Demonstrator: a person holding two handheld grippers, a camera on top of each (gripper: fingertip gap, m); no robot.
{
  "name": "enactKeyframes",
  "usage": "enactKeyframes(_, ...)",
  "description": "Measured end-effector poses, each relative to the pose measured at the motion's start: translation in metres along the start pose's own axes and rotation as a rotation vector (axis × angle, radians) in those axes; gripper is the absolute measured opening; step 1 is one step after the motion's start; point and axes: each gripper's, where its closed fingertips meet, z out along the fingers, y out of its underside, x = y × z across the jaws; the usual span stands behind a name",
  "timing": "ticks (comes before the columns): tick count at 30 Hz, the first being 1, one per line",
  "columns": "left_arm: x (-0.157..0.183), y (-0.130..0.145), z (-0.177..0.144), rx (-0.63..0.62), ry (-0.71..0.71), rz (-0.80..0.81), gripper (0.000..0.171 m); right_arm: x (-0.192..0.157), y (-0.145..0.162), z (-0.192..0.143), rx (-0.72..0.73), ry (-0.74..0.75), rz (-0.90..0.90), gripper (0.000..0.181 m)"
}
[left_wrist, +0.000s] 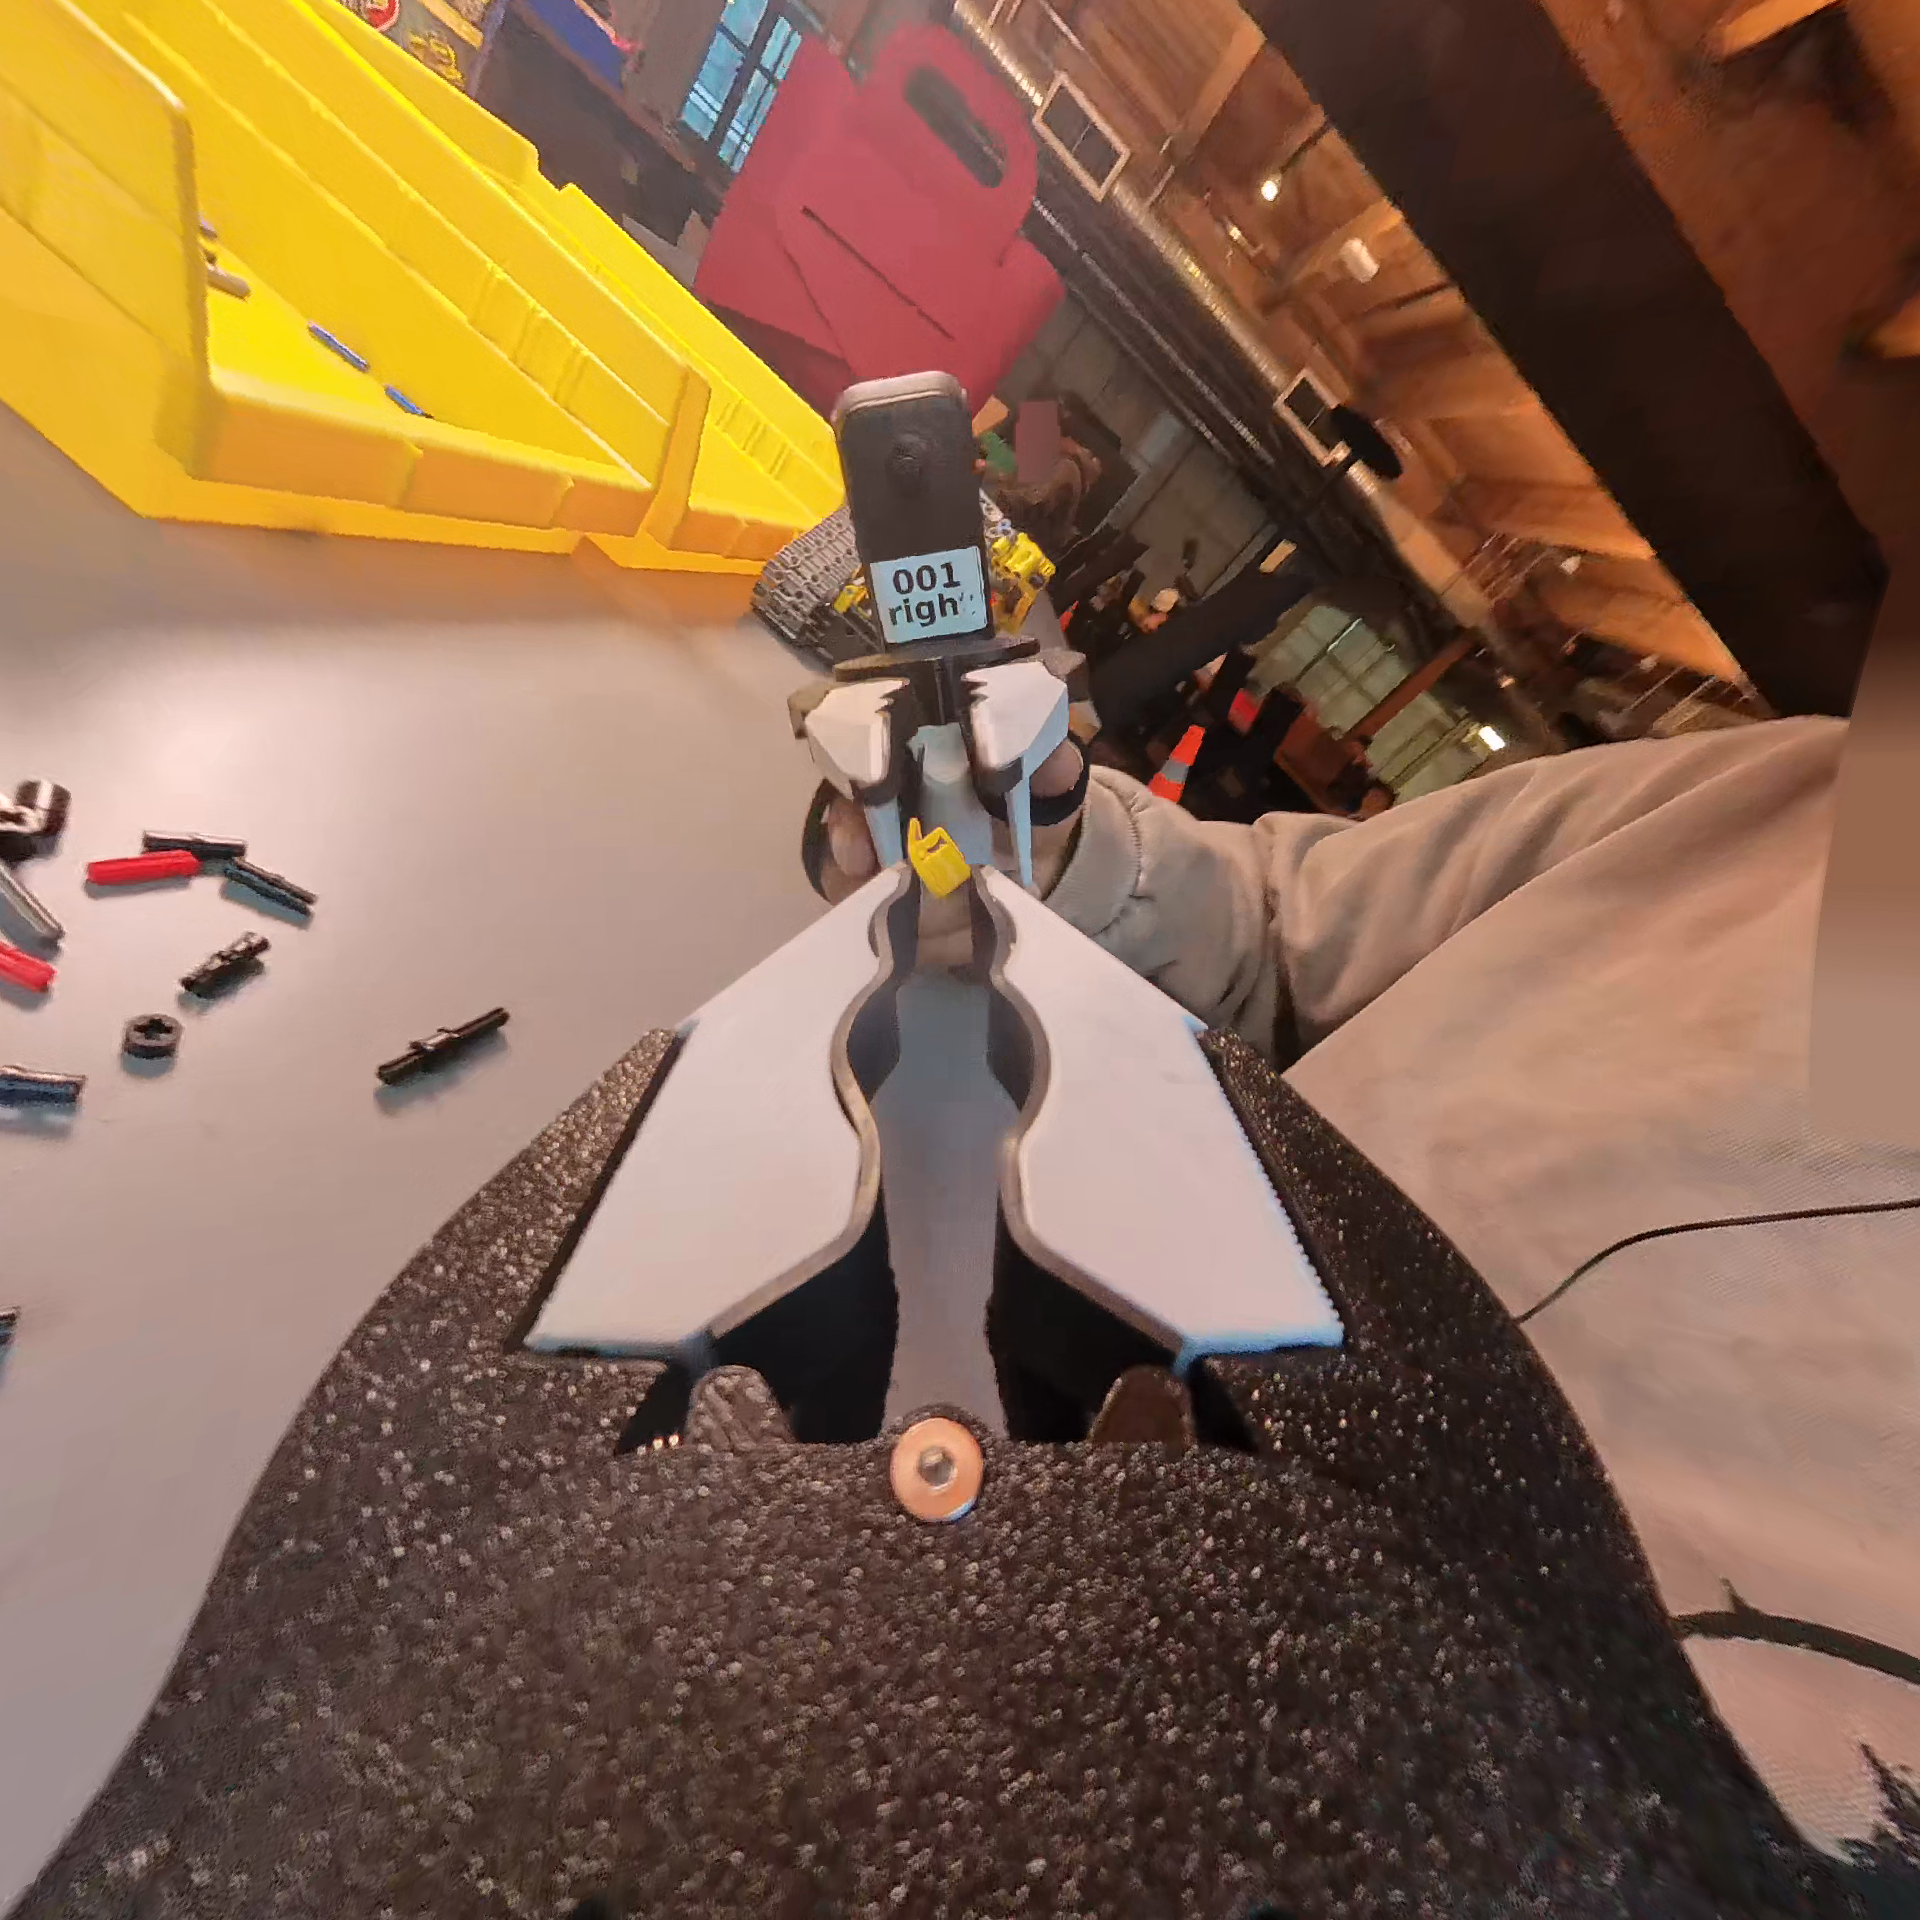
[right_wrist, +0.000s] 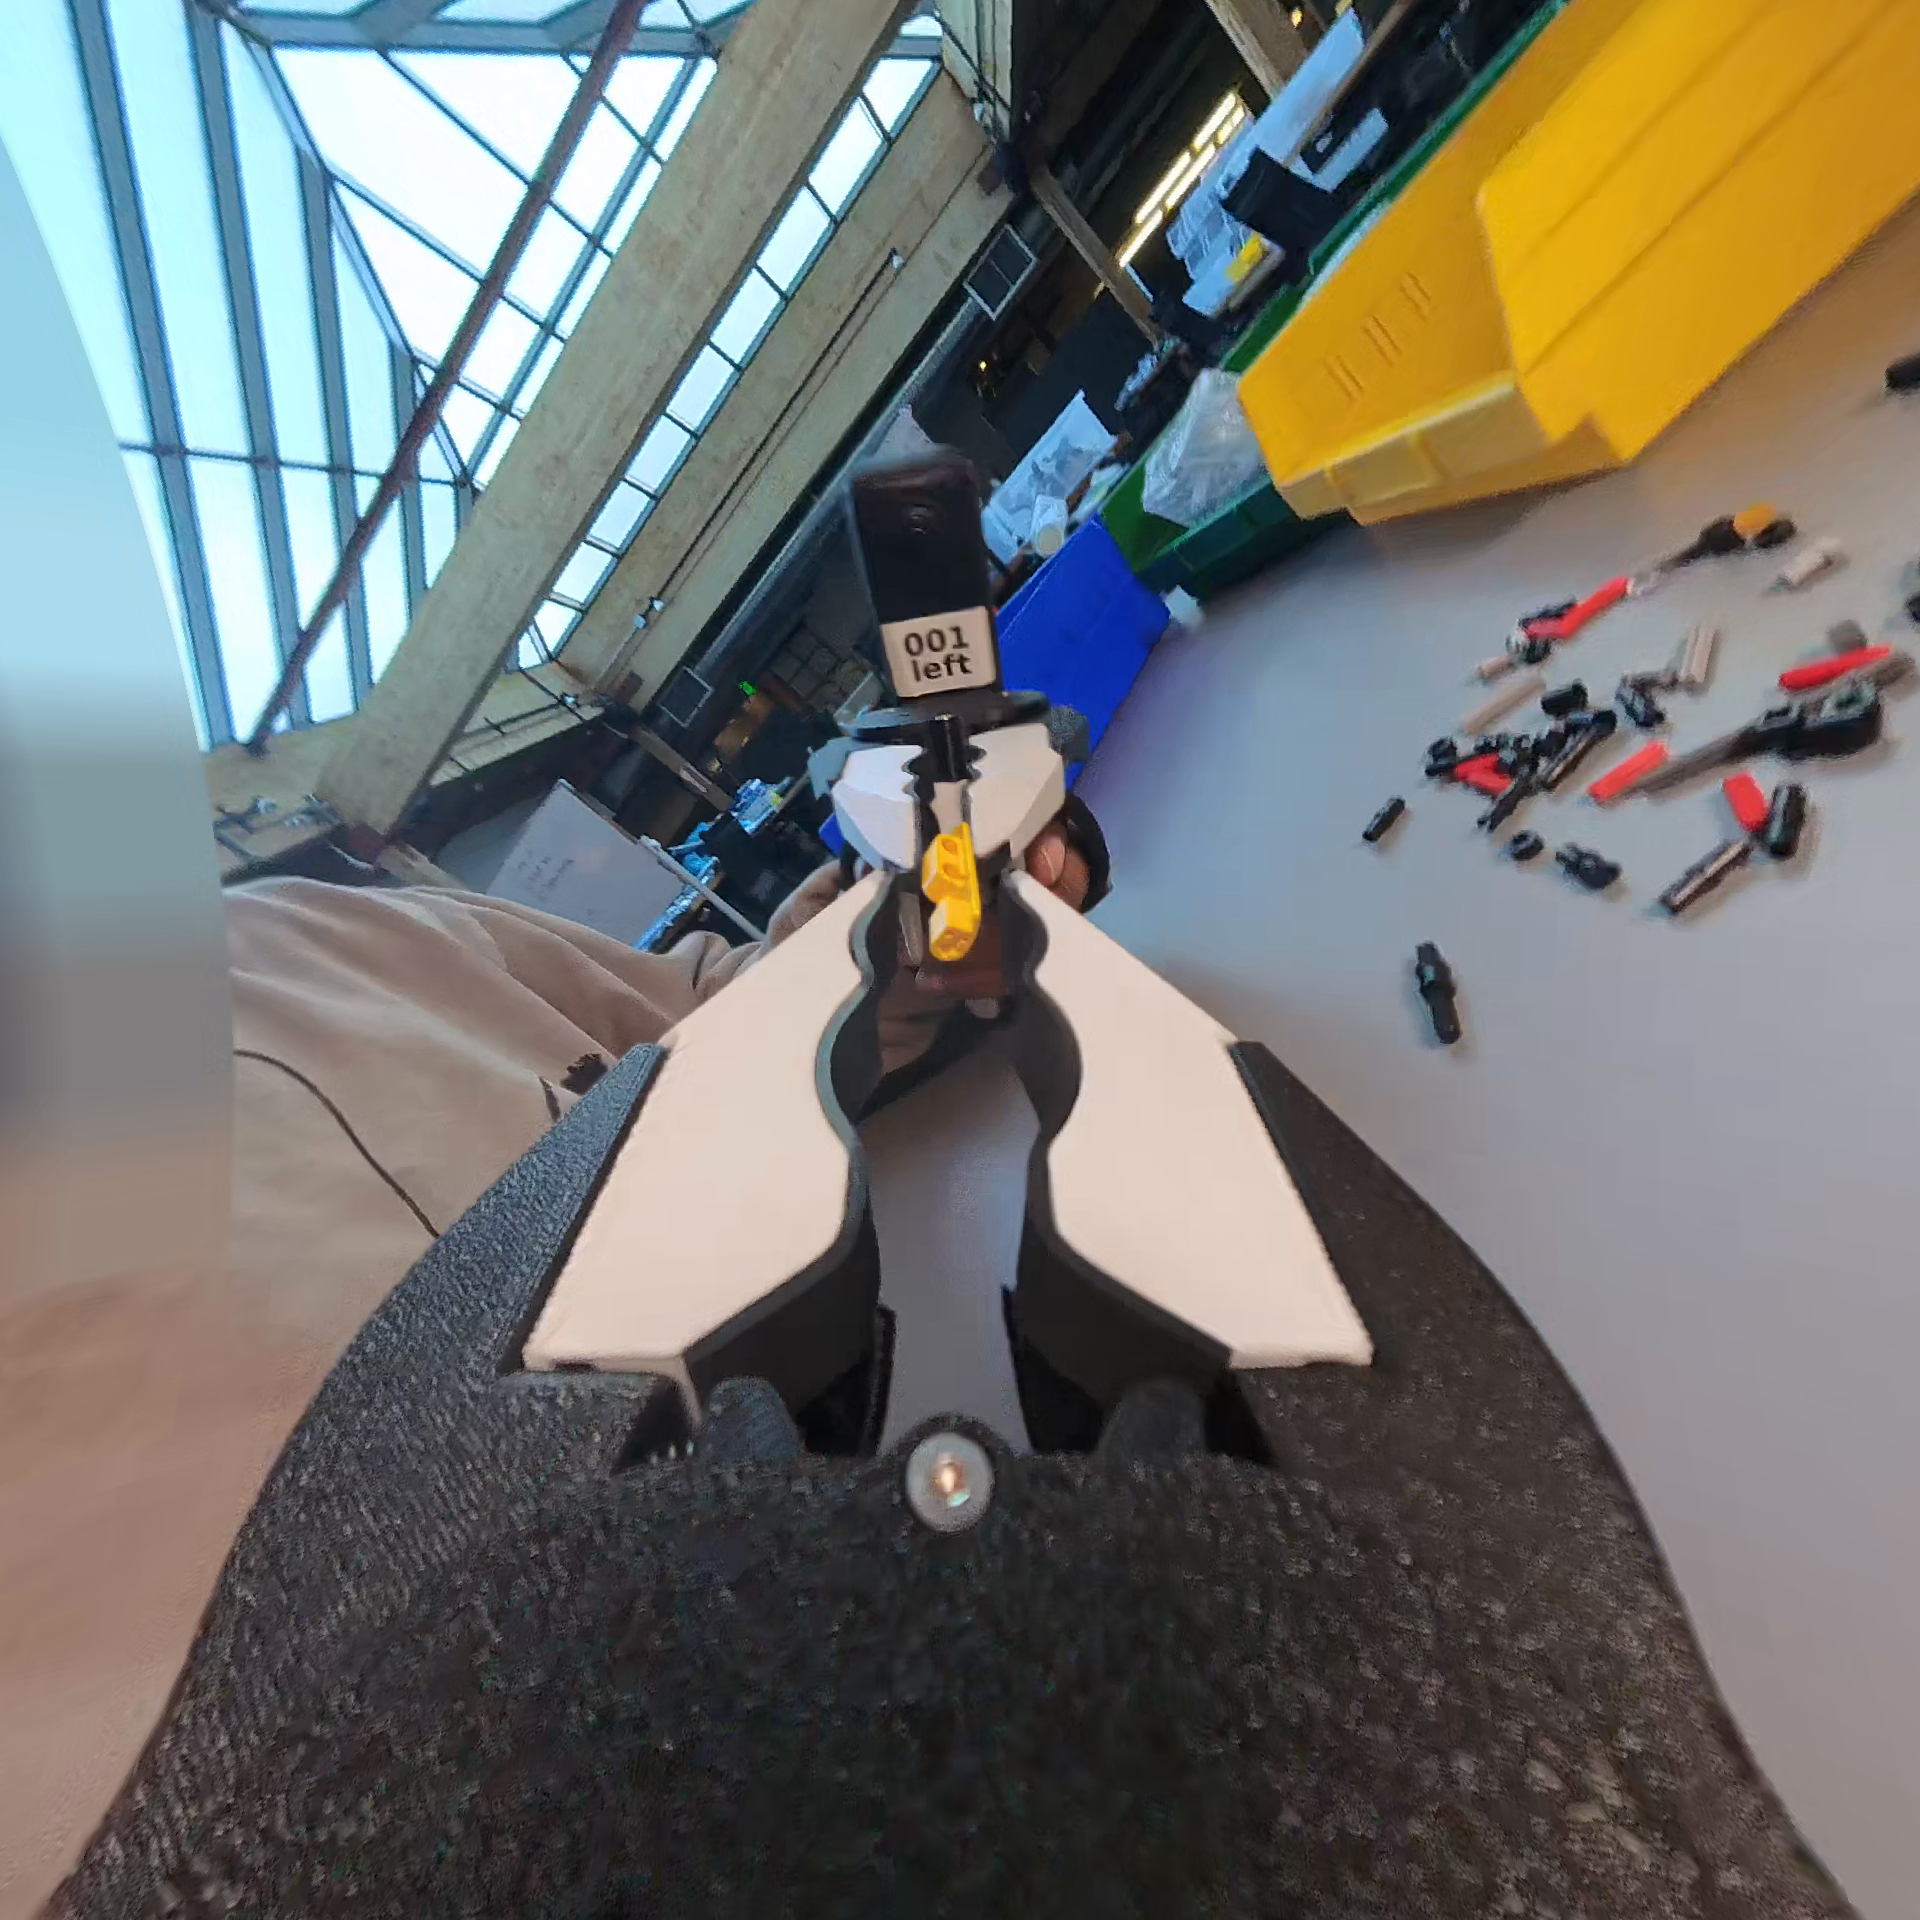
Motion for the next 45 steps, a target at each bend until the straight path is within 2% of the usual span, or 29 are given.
enactKeyframes(3,0.003,-0.004,-0.003,0.031,0.054,-0.09,0.009,-0.007,-0.007,-0.002,-0.005,0.056,-0.271,0.029)
enactKeyframes(7,0.003,-0.004,-0.002,0.037,0.074,-0.141,0.009,0.001,0.006,0.002,-0.122,0.241,-0.668,0.034)
enactKeyframes(10,0.003,-0.002,-0.001,0.029,0.076,-0.147,0.009,0.0,0.01,0.008,-0.137,0.295,-0.817,0.031)
enactKeyframes(13,0.004,-0.002,0.0,0.027,0.075,-0.145,0.009,0.0,0.01,0.01,-0.145,0.325,-0.868,0.014)
enactKeyframes(24,0.002,0.001,0.001,0.02,0.075,-0.152,0.009,0.001,0.012,0.009,-0.168,0.35,-0.895,0.013)
enactKeyframes(27,-0.004,0.0,0.001,0.023,0.024,-0.133,0.008,0.004,0.009,0.006,-0.187,0.36,-0.869,0.013)
enactKeyframes(28,-0.008,-0.002,-0.001,0.037,-0.005,-0.117,0.005,0.009,0.0,0.001,-0.178,0.404,-0.882,0.013)
enactKeyframes(31,-0.021,-0.009,-0.01,0.056,-0.104,-0.041,0.015,0.043,-0.064,-0.042,-0.131,0.692,-0.906,0.013)
enactKeyframes(34,-0.024,-0.012,-0.013,0.059,-0.141,-0.003,0.016,0.103,-0.13,-0.109,-0.165,1.033,-0.808,0.013)
enactKeyframes(36,-0.025,-0.009,-0.011,0.043,-0.148,-0.001,0.017,0.144,-0.155,-0.144,-0.245,1.205,-0.744,0.013)
enactKeyframes(38,-0.025,-0.006,-0.01,0.031,-0.153,0.001,0.017,0.179,-0.169,-0.162,-0.354,1.312,-0.697,0.013)
enactKeyframes(40,-0.026,-0.005,-0.01,0.026,-0.159,0.005,0.017,0.206,-0.174,-0.168,-0.446,1.357,-0.631,0.013)
enactKeyframes(45,-0.026,-0.009,-0.015,0.037,-0.173,0.011,0.017,0.248,-0.166,-0.183,-0.665,1.42,-0.488,0.017)
